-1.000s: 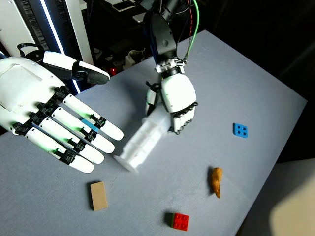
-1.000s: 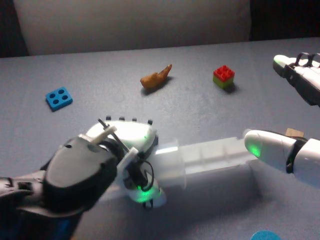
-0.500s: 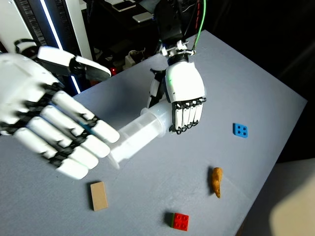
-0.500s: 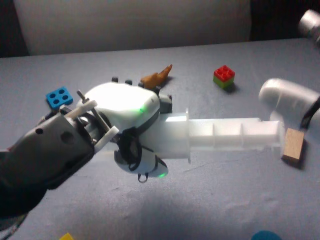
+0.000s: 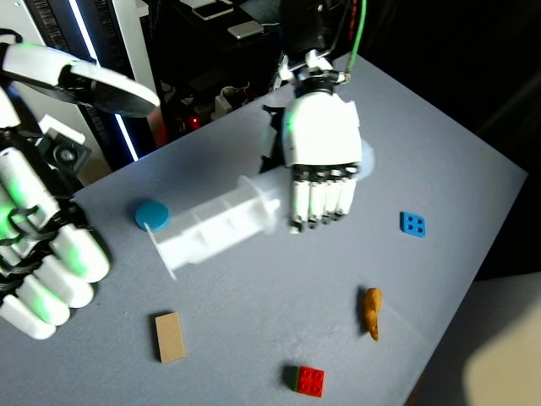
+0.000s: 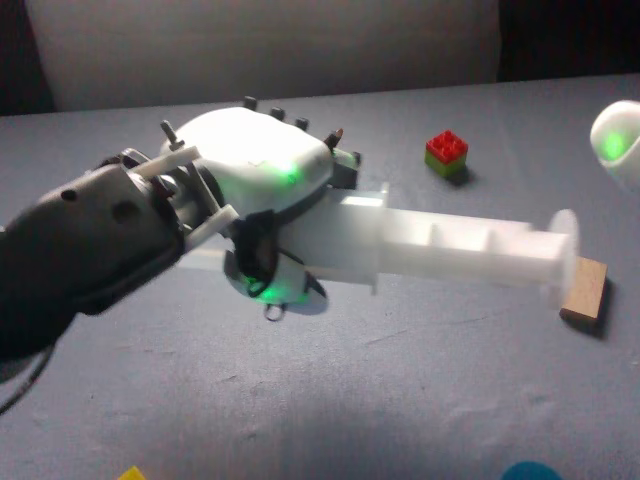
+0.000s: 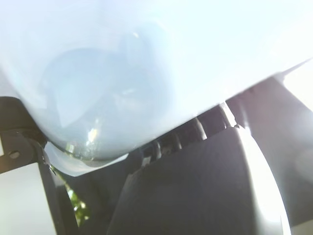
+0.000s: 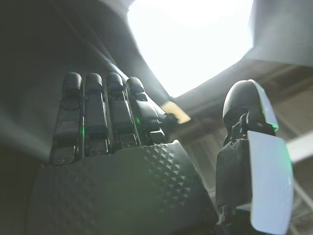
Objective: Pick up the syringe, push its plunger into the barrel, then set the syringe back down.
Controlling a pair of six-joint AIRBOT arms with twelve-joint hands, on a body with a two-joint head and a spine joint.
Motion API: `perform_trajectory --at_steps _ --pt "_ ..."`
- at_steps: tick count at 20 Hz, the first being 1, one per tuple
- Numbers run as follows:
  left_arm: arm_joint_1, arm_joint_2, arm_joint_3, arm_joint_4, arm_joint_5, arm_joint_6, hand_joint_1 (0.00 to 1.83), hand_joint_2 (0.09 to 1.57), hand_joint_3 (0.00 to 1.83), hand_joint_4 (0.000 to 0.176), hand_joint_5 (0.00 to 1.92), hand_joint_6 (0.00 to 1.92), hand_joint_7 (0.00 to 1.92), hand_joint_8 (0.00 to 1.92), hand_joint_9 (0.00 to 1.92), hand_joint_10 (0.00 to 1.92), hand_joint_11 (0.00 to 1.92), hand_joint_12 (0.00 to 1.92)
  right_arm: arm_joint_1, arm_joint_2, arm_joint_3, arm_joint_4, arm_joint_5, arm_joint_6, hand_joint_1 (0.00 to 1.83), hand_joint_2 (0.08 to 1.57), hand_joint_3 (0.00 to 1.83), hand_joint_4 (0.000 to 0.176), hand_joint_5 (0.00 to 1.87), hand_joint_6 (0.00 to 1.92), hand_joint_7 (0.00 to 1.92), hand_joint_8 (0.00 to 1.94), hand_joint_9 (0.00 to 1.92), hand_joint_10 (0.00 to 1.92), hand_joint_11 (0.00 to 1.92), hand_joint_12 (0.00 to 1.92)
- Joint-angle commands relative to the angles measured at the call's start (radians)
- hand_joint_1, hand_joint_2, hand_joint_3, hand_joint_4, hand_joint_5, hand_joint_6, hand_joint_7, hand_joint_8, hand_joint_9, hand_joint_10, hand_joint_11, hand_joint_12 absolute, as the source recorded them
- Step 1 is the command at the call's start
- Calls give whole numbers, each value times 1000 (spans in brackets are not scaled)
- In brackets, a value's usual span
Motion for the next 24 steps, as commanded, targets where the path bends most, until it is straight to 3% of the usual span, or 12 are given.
perform_trajectory --at_steps 1,5,7,9,11,12,13,14,16,18,20,24 --pt "-20 7 6 35 -48 0 1483 1165 0 0 749 1179 717 1243 849 1162 806 1519 6 6 -8 -76 65 -18 53 1045 2 0 33 0 73 0 85 0 0 286" --pt "-13 6 29 35 -42 -5 1483 1166 0 0 763 1180 717 1237 847 1157 782 1535 -33 2 -40 -47 52 -20 94 1038 0 0 29 1 67 1 78 2 0 256" --pt "-12 12 27 35 -65 -16 1491 1109 0 0 903 964 820 1142 962 1021 935 1421 -27 -10 -43 15 50 -2 116 1030 0 0 46 5 82 5 94 5 0 301" --pt "-14 23 26 35 -76 -25 1492 1106 0 0 925 957 836 1118 950 1036 911 1432 -34 -39 -28 61 57 148 101 1018 0 0 55 3 88 2 97 2 0 401" --pt "-17 28 28 35 -77 -31 1483 1175 1 0 732 1239 692 1296 827 1173 780 1516 -52 -74 -7 71 85 322 125 1027 1 0 60 2 86 2 88 3 0 346" --pt "-19 30 28 35 -77 -33 1491 1135 0 0 810 1121 776 1232 914 1073 900 1412 -63 -96 4 71 105 438 118 1040 4 0 34 1 61 1 65 2 0 280" --pt "-21 31 28 35 -77 -37 1486 1159 8 0 747 1194 711 1294 852 1146 819 1475 -66 -117 13 71 127 512 99 1048 6 0 34 3 59 2 69 5 0 268" --pt "-24 32 28 35 -73 -36 1492 1126 0 0 834 1077 798 1202 940 1037 919 1403 -68 -134 21 71 148 552 95 1048 6 0 40 6 65 5 73 6 0 268" --pt "-31 35 29 35 -70 -33 1483 1180 4 0 691 1267 682 1313 809 1205 800 1502 -75 -156 47 71 150 618 76 1053 2 0 18 3 40 2 59 0 0 290" --pt "-44 36 36 35 -53 -27 1483 1181 0 0 697 1266 686 1311 810 1203 788 1516 -80 -171 79 71 130 670 85 1047 0 0 27 4 50 4 67 2 0 326" --pt "-59 39 45 35 -29 -12 1487 1164 0 0 730 1235 734 1232 873 1121 779 1515 -82 -191 115 71 98 699 117 1046 0 0 38 6 64 6 75 4 0 335" --pt "-71 46 52 35 -16 -3 1487 1176 1 0 731 1211 716 1268 852 1218 712 1560 -74 -234 174 71 76 713 119 1044 0 0 60 10 71 7 72 6 0 332"
